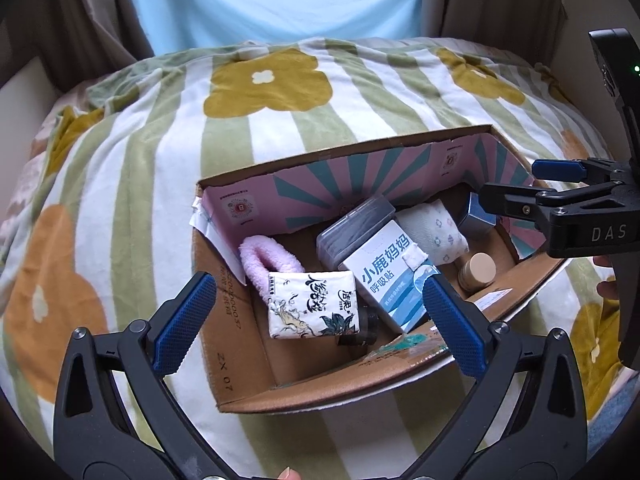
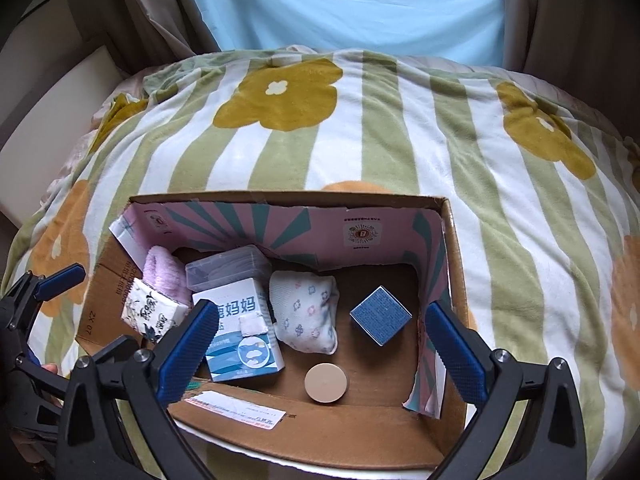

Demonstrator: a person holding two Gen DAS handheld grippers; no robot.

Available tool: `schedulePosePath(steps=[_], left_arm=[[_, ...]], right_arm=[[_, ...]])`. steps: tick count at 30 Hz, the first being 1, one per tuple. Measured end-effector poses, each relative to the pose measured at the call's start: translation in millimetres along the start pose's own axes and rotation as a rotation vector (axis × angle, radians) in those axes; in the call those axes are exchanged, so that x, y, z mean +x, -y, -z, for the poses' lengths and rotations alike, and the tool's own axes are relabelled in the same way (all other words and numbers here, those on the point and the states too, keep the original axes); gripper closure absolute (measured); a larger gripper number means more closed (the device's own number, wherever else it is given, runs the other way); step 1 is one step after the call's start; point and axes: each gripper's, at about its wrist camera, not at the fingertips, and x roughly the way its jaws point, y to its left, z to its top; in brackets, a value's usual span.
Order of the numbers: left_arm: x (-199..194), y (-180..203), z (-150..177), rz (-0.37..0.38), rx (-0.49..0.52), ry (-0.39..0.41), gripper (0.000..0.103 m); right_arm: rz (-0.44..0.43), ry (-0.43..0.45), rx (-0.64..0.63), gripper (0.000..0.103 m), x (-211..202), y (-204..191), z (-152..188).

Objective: Organize objects

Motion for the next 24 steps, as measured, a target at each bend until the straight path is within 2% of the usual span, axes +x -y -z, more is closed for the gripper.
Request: schedulePosePath(steps=[5, 11, 18, 20, 24], left_arm=[[-35, -5, -4, -0.014, -0.033, 0.047, 0.0], [-102, -11, 4, -0.008, -0.111, 0.137, 0.0], [-176, -7, 44, -0.014, -0.165, 0.238, 0.0], [-194, -5, 59, -0.005, -0.178, 0.264, 0.0], [-226, 3, 90, -0.014, -0.189, 0.318, 0.0]], right_arm=[[0.008, 0.074, -0.01, 0.001, -43, -12, -2], [0.03, 0.191, -0.013, 0.0, -116, -28, 11], [0.05, 0.319, -0.044, 0.0, -192, -51, 60], [0.037, 0.351, -0.05, 0.0, -206, -56, 78], [0.067, 0.389, -0.075, 0.001, -224, -66, 114]])
